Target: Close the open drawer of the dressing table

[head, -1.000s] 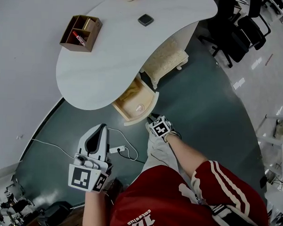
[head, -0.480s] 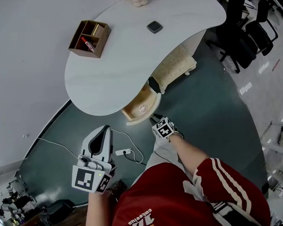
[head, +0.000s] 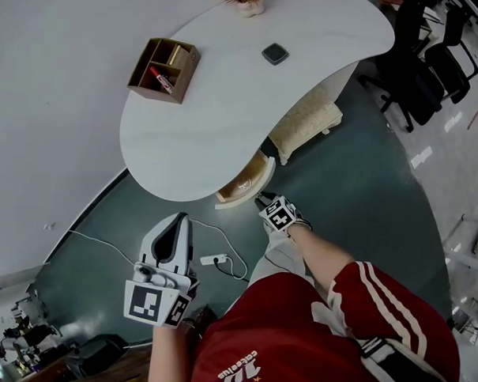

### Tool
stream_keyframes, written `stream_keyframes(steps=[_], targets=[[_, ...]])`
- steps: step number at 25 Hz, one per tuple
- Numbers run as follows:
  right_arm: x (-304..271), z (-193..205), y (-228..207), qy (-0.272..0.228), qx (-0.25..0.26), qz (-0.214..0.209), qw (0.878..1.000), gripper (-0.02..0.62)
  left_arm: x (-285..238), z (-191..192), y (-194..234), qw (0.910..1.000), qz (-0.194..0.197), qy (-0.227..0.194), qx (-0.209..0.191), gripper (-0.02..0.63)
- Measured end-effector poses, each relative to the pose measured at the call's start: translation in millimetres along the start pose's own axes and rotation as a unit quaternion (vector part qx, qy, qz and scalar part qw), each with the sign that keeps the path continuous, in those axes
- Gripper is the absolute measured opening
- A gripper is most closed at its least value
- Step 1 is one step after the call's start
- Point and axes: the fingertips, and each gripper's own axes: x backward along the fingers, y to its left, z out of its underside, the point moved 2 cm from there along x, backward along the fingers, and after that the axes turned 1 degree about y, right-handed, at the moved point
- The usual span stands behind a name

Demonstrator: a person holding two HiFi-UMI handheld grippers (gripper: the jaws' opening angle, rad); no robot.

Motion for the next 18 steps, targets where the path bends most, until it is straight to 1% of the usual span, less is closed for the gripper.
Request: stream_keyframes(steps=[3, 7, 11, 14, 18], targets=[[-6, -13, -2, -0.004, 0.006, -0.009, 1.000, 0.109, -2, -3, 5, 1.0000, -0.007, 0.000, 0.001, 0.000], [-19, -25, -6, -0.019, 0.002, -0.021, 1.000, 0.108, -5, -3, 14, 0.9998, -0.017, 0.002, 0.013, 0.000], [-29, -39, -8, -0.029, 0.007, -0.031, 0.999, 0.107, -11, 1, 19, 0.9996, -0.024, 0.010, 0.013, 0.000], [-36, -40, -10, -0.036, 0.015, -0.046, 0.998, 0.106, -14, 2, 20, 0.9994, -0.028, 0.016, 0.014, 0.000], [-39, -41, -11, -0.046, 0.028, -0.054, 0.997, 0.103, -14, 2, 25, 0.9989, -0.038, 0.017, 0.020, 0.000]])
